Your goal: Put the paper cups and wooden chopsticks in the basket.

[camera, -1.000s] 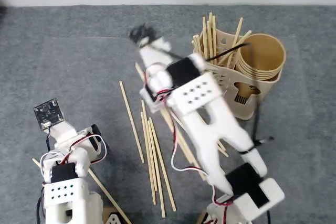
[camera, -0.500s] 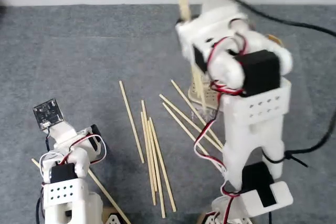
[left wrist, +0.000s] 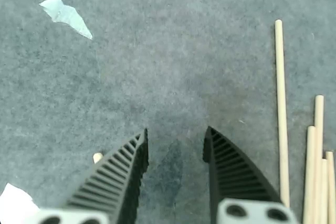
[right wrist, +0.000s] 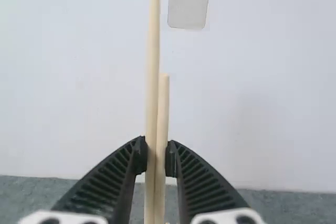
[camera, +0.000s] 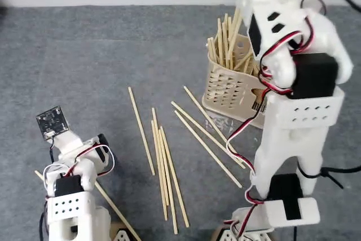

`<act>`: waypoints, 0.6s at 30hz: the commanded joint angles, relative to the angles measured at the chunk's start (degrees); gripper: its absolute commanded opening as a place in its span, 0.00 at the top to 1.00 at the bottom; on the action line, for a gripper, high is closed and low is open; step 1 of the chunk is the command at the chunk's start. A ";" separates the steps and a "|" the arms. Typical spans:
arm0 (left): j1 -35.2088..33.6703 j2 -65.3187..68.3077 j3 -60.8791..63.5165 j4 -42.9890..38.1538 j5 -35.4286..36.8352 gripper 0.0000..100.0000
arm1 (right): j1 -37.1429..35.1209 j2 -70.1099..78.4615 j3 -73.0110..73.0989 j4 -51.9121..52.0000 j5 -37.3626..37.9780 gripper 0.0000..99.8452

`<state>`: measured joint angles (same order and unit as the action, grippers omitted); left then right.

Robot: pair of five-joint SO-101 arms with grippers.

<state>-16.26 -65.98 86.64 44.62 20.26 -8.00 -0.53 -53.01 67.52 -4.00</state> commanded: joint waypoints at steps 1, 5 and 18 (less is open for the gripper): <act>-0.44 -1.23 -0.31 -1.05 -0.44 0.83 | 1.10 -3.21 0.09 -2.07 -0.26 0.99; -0.44 -1.23 -0.31 -1.05 -0.44 0.83 | 3.03 -3.65 4.57 -5.58 -0.62 0.99; -0.44 -1.23 -0.31 -1.05 -0.44 0.83 | 5.14 -3.91 15.65 -10.51 -3.34 0.99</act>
<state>-16.26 -65.98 86.64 44.62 20.26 -3.43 -0.53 -37.89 58.37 -6.73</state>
